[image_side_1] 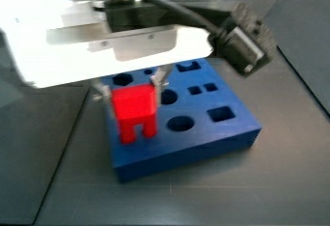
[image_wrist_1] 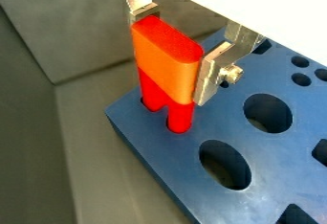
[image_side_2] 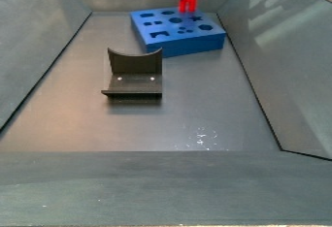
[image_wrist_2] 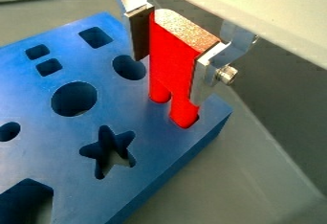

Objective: Pick up the square-circle object. Move up. Place the square-circle object on the fixture. Regrasp the square-circle object. Move to above the board. Insert the square-circle object.
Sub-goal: Insert the square-circle object.

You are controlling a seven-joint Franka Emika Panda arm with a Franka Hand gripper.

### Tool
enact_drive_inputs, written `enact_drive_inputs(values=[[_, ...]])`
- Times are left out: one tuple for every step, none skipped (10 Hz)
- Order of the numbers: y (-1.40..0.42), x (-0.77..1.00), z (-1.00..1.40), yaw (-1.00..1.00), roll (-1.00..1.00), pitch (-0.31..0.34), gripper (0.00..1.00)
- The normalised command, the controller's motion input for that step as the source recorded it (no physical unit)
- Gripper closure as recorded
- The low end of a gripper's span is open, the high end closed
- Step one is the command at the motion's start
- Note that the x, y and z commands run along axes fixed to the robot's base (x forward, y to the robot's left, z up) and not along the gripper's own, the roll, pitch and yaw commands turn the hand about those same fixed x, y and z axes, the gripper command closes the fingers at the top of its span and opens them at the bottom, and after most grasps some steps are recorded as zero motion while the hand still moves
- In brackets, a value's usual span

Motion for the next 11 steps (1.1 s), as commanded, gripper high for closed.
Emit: enact_drive_inputs(values=[[0.1, 0.0, 0.0, 0.0, 0.0, 0.0, 1.0], [-0.14, -0.09, -0.57, 0.0, 0.38, -0.083, 1.0], [-0.11, -0.14, -0.52, 0.0, 0.43, -0.071, 1.0], [0.0, 0.0, -0.38, 0.12, 0.49, -0.01, 1.0], [0.14, 0.0, -0.3, 0.18, 0.38, 0.0, 1.0], [0.19, 0.0, -0.17, 0.23, 0.29, 0.0, 1.0], [0.01, 0.0, -0.4, 0.16, 0.32, -0.037, 1.0], [-0.11, 0.0, -0.78, 0.0, 0.26, -0.103, 1.0], [-0.17, 0.0, -0.88, 0.0, 0.22, -0.097, 1.0], [-0.25, 0.0, -0.97, 0.0, 0.16, -0.101, 1.0], [-0.23, 0.0, -1.0, 0.0, 0.07, -0.076, 1.0]])
